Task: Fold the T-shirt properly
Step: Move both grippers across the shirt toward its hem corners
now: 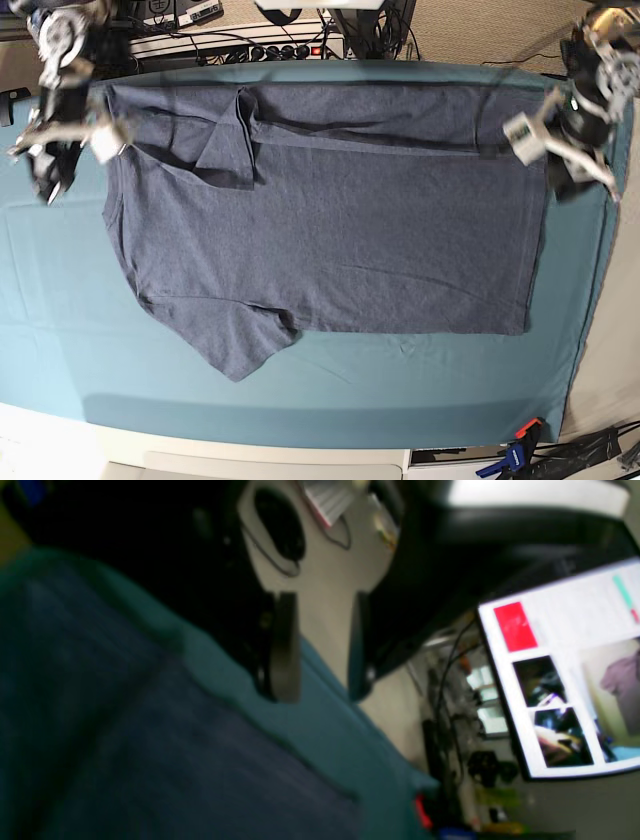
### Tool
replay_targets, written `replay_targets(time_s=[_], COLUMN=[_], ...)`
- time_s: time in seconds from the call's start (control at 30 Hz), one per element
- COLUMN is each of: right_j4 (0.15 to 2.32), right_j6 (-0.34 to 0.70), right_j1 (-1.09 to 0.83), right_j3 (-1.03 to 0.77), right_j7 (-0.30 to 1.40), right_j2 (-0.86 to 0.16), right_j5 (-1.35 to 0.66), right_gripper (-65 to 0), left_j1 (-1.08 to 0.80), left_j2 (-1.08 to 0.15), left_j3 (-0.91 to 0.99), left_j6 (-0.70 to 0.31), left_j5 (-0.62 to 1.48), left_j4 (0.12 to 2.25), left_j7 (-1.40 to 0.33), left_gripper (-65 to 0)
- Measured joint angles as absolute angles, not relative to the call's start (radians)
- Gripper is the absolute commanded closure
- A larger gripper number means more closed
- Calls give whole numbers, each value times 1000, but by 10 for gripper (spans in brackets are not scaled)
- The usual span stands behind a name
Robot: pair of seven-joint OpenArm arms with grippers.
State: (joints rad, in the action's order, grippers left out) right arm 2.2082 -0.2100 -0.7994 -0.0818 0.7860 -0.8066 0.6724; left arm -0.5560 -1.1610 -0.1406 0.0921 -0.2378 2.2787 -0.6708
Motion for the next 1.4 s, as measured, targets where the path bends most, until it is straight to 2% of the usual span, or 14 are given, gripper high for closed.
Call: replay_targets(time_s=[0.3,0.53,0.67,0.9,1.07,1.4], right_j4=[2209,2196,2098,1775,1627,1618], right_j6=[-215,-218,-215,-208,-143,71], right_j1=[-507,-401,-343,-189,-67,93], right_j3=[-130,-131,-131,-135,-134,-136], right_j7=[707,686,665,645,662,710], right_j2=[-588,-431,-327,-179,-138,-136], right_j5=[418,352,288,168,96,-46], right_gripper=[-185,-185,-185,-185,-185,-185], left_j1=[-437,-337,-266,-162,-91,113], left_j2=[-1130,-1006,-885,-712,-617,-529], left_j3=[-128,-128,-128,-127,-127,-123], left_j6=[84,52,12,-46,-72,-177], left_j5=[-72,23,98,244,334,521], left_j4=[2255,2123,2041,1951,1849,1601], left_j7=[-595,-581,-575,-572,-573,-619], left_gripper=[-189,-189,-189,-189,-189,-189])
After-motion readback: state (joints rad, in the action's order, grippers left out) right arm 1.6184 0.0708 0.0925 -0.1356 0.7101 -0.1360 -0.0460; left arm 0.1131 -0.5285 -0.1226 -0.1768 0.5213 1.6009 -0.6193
